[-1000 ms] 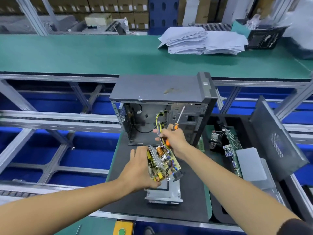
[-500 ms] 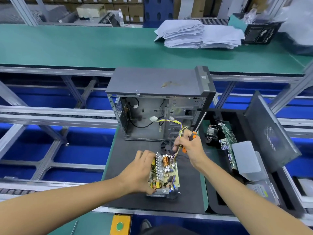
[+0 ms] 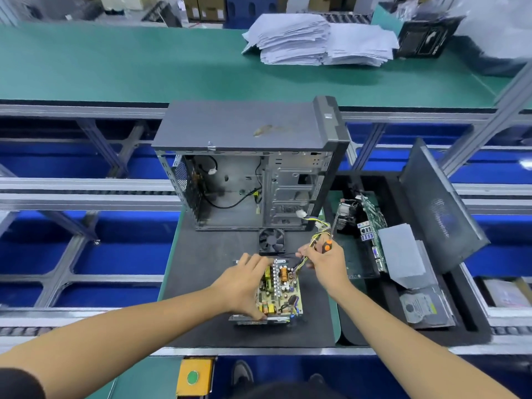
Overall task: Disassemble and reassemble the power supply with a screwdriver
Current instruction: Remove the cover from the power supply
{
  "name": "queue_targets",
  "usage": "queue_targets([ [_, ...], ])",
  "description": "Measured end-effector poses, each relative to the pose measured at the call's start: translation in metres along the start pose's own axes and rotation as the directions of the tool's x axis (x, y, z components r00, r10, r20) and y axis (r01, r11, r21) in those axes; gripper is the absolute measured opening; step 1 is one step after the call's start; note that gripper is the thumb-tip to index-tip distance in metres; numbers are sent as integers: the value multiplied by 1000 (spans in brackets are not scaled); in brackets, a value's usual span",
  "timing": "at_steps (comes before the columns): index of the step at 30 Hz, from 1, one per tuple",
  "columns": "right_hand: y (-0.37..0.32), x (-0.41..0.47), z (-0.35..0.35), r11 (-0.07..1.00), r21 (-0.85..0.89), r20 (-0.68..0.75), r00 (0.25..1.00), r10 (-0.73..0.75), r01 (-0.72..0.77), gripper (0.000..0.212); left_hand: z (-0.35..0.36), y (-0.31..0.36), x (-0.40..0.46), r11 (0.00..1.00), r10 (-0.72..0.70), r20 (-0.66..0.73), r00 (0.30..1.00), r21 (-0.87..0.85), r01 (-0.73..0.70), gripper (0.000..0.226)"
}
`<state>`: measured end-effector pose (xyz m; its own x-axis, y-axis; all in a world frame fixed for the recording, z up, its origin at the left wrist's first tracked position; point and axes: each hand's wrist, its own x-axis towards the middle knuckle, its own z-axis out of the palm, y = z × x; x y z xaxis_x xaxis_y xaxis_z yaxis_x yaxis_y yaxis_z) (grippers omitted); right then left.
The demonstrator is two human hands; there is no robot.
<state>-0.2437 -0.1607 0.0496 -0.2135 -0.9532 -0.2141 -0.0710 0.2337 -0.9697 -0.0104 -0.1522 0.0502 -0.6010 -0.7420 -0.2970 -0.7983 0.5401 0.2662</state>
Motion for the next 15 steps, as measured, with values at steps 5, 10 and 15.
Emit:
queue_targets([
  [5,13,4,8,997,-51,-3,998,61,-61,22,5,-9,4,999,-15,1,1000,-51,15,126],
  [10,15,10,17,996,-62,-13,998,60,-61,36,7,-20,2,991,25,-39,999,-129,-30,118],
  [15,22,12,23,996,-79,27,999,31,-28,27,13,-36,1,994,95,-100,991,-52,-100,82],
])
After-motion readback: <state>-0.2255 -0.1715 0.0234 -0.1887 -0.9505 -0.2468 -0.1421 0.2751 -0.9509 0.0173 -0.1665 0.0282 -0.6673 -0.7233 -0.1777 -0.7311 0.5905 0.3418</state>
